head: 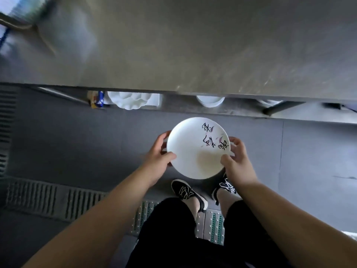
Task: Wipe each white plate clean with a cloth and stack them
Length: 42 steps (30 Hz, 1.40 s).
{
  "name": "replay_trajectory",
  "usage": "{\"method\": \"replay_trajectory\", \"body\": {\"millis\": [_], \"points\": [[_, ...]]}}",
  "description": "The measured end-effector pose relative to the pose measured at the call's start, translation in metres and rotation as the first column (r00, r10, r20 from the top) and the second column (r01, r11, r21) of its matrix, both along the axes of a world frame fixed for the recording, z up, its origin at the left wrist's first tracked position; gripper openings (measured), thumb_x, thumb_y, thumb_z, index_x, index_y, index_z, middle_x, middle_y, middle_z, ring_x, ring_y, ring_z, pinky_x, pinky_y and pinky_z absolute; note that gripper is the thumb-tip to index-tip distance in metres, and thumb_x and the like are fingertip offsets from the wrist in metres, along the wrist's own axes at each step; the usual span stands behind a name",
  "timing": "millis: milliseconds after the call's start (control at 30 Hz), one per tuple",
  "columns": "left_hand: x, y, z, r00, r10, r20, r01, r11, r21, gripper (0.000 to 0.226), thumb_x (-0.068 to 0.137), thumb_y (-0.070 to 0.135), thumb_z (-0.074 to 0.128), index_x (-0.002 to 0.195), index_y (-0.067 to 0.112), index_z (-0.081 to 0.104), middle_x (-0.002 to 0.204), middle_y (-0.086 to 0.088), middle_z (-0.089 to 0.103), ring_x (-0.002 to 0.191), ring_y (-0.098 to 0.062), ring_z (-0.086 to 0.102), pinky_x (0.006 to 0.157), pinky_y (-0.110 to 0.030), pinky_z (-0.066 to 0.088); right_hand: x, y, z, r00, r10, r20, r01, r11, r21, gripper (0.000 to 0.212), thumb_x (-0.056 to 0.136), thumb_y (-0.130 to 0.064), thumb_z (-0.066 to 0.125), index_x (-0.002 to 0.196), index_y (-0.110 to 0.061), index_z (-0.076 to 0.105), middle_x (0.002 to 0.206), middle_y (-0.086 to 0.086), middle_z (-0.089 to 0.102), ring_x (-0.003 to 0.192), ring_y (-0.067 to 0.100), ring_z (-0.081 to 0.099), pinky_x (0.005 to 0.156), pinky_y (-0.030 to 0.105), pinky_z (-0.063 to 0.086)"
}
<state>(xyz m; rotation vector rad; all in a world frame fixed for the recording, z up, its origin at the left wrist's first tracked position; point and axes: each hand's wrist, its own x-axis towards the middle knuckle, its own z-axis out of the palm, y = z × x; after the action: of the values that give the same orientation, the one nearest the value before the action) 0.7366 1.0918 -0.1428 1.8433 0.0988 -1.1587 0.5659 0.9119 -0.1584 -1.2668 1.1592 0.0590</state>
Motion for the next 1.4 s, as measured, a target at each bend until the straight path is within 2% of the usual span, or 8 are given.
{"method": "replay_trajectory", "body": {"millis": [100,233,367,600,800,1067,1200,1400], "points": [[0.003,-0.015,-0.06,1.0,-0.022,-0.019,0.022,1.0,-0.019,0.07,0.069,0.015,0.062,0.12,0.064,0.06,0.118,0.012,0.073,0.103,-0.017,0.07,0.07,-0.034,0.06,-0.001,-0.007,-0.055,0.998,-0.056,-0.018,0.057,0.998,0.014,0.061,0.073,-0.024,0.054,0.133,-0.03,0.05,0.134,-0.001,0.065,0.107,0.026,0.07,0.091,0.047,0.058],[0.013,-0.037,-0.143,0.999,-0.038,-0.037,0.037,0.999,-0.032,0.067,0.07,0.015,0.059,0.116,0.064,0.062,0.115,0.016,0.074,0.101,-0.017,0.069,0.063,-0.029,0.058,0.005,-0.023,-0.135,0.994,-0.102,-0.03,0.103,0.994,0.023,0.056,0.072,-0.027,0.056,0.126,-0.041,0.051,0.131,-0.006,0.067,0.1,0.019,0.073,0.09,0.053,0.059],[0.036,-0.069,-0.22,0.998,-0.038,-0.052,0.036,0.999,-0.039,0.064,0.071,0.017,0.058,0.118,0.061,0.062,0.111,0.01,0.072,0.108,-0.027,0.069,0.068,-0.038,0.063,0.026,-0.047,-0.209,0.992,-0.121,-0.022,0.121,0.992,0.016,0.053,0.068,-0.031,0.057,0.117,-0.05,0.052,0.124,-0.01,0.069,0.098,0.018,0.073,0.094,0.057,0.059],[0.095,-0.147,-0.312,0.998,-0.04,0.046,0.045,0.991,-0.129,0.062,0.085,0.012,0.053,0.138,0.045,0.052,0.12,0.013,0.067,0.108,-0.026,0.067,0.075,-0.041,0.064,0.097,-0.123,-0.306,0.989,-0.134,0.068,0.139,0.987,-0.076,0.055,0.068,-0.031,0.057,0.122,-0.043,0.056,0.114,-0.003,0.075,0.103,0.025,0.073,0.096,0.057,0.059],[0.153,-0.22,-0.352,0.98,-0.024,0.197,0.054,0.987,-0.152,0.063,0.08,0.025,0.052,0.135,0.055,0.053,0.117,0.02,0.066,0.11,-0.021,0.066,0.088,-0.048,0.064,0.164,-0.189,-0.347,0.978,-0.131,0.162,0.165,0.962,-0.218,0.06,0.073,-0.034,0.058,0.132,-0.041,0.059,0.105,-0.018,0.075,0.099,0.011,0.073,0.082,0.036,0.061],[0.19,-0.259,-0.381,0.961,-0.059,0.271,0.097,0.987,-0.128,0.058,0.094,0.017,0.048,0.144,0.046,0.048,0.116,0.014,0.063,0.103,-0.018,0.062,0.081,-0.044,0.063,0.199,-0.222,-0.367,0.976,-0.114,0.186,0.164,0.945,-0.283,0.066,0.073,-0.037,0.056,0.139,-0.036,0.061,0.101,-0.017,0.076,0.094,0.01,0.073,0.082,0.034,0.063],[0.19,-0.261,-0.382,0.932,-0.126,0.339,0.16,0.984,-0.075,0.063,0.095,0.019,0.048,0.154,0.043,0.04,0.132,0.003,0.061,0.116,-0.025,0.06,0.101,-0.051,0.056,0.199,-0.217,-0.367,0.976,-0.112,0.186,0.165,0.939,-0.301,0.065,0.077,-0.035,0.051,0.141,-0.037,0.057,0.104,-0.019,0.071,0.094,0.006,0.069,0.073,0.025,0.055],[0.187,-0.261,-0.383,0.91,-0.154,0.386,0.178,0.984,-0.028,0.064,0.098,0.026,0.046,0.157,0.045,0.032,0.14,0.005,0.057,0.121,-0.026,0.056,0.109,-0.051,0.05,0.204,-0.211,-0.374,0.975,-0.105,0.198,0.155,0.955,-0.254,0.067,0.091,-0.029,0.047,0.157,-0.036,0.037,0.128,0.0,0.062,0.114,0.025,0.057,0.088,0.037,0.044]]}}
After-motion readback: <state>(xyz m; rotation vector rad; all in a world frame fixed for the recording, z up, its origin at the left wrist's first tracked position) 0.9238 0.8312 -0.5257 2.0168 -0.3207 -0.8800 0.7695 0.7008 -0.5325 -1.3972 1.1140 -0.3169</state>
